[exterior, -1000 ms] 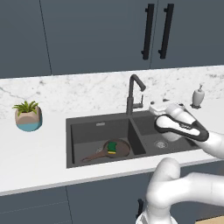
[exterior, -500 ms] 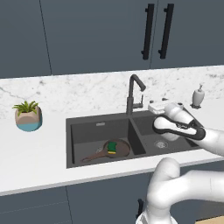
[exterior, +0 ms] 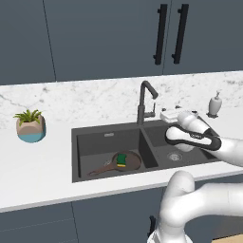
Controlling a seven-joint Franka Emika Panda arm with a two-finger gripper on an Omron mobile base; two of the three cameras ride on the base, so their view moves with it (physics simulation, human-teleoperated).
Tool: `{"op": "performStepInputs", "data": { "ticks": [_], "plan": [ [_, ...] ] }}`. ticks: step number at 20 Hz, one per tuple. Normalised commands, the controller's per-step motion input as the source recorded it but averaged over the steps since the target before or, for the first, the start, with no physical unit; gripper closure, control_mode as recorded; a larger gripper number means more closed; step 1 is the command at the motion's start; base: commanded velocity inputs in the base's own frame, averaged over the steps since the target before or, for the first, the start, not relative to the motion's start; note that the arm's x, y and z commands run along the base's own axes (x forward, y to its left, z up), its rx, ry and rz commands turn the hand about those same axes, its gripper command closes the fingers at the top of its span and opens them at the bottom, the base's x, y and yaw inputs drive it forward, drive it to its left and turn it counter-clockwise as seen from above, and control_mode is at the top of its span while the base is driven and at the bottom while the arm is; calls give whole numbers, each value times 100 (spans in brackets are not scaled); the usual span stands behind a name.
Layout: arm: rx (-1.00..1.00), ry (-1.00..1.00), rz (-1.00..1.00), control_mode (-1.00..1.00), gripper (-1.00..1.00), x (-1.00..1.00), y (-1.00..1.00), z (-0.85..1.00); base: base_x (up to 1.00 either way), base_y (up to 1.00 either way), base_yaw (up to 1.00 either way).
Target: Pick the pan and sponge and place them into the sink. Then turn on the water.
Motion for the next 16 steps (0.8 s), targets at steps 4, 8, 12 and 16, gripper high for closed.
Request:
{"op": "performStepInputs", "data": {
  "ticks": [4, 8, 12, 16],
  "plan": [
    [0, 0, 0, -100, -100, 6, -9, -3, 0, 0, 0],
    [0, 0, 0, -100, -100, 17, 0, 0, 0, 0, 0],
    [0, 0, 0, -100, -100, 18, 0, -2, 0, 0, 0],
    [0, 0, 0, -100, -100, 11, 0, -6, 0, 0, 0]
  ]
}}
